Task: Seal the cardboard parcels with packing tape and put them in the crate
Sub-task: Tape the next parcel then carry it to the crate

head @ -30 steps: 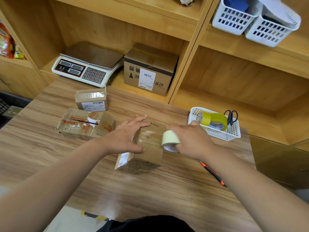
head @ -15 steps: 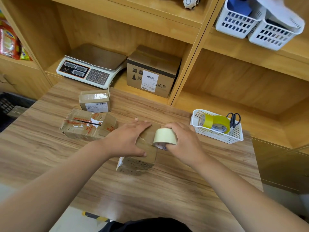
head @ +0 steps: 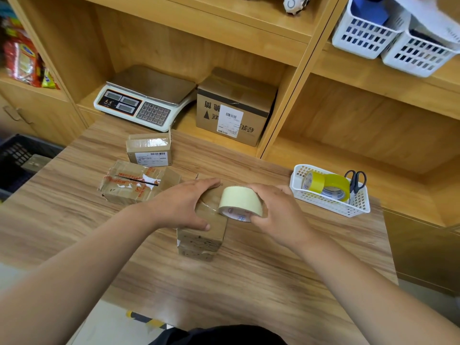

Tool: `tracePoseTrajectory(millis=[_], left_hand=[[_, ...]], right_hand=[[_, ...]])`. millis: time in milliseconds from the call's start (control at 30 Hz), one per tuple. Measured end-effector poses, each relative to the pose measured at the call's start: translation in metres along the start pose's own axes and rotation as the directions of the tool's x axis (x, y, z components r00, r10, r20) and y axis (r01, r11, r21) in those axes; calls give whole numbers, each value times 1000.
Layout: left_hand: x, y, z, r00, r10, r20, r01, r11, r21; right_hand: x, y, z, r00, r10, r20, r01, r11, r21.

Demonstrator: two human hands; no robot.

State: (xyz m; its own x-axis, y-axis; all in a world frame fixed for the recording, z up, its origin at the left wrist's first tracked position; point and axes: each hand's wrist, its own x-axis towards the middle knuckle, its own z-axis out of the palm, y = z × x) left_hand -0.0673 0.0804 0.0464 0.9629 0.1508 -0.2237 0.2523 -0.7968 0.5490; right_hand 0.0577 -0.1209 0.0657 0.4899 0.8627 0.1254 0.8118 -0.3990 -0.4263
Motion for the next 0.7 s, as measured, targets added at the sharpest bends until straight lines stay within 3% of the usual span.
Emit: tracePoseTrajectory(millis=[167, 367, 500, 700], left_hand=[[2, -5, -2, 1000, -4, 9, 4, 1000, -13], [1, -12, -6, 1000, -10, 29, 10, 1000, -26], [3, -10, -4, 1000, 7, 27, -6, 1000, -31], [2, -10, -4, 999, 16, 30, -15, 999, -38]], right_hand=[[2, 7, -7, 987, -154, 39, 159, 958, -238], [-15, 36, -23, 996, -70, 56, 85, 935, -343], [-20, 37, -24, 990, 15, 143, 33, 943, -331], [-18, 37, -21, 988, 53, 147, -6, 954, -299]])
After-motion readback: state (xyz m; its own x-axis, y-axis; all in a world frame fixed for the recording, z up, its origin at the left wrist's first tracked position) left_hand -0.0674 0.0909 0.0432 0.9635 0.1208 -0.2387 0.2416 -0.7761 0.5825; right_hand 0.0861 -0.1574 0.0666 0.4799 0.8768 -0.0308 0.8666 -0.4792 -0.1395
